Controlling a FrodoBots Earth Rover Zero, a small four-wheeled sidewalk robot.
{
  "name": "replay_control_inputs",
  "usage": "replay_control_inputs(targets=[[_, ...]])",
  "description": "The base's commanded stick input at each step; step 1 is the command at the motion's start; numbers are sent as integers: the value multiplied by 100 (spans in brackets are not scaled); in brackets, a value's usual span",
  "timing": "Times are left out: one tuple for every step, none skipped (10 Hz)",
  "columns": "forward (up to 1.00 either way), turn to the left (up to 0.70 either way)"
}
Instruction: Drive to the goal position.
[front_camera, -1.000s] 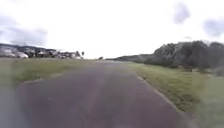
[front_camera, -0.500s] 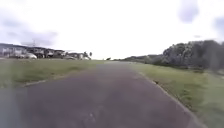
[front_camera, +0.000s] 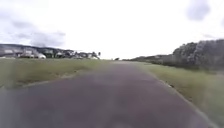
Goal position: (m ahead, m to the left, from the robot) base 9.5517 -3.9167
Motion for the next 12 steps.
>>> replay_control_inputs(targets=[[70, 3], [70, 3], [70, 3], [70, 3], [70, 2], [70, 2], [70, 2], [70, 2], [70, 2], [70, 2], [70, 2], [70, 2]])
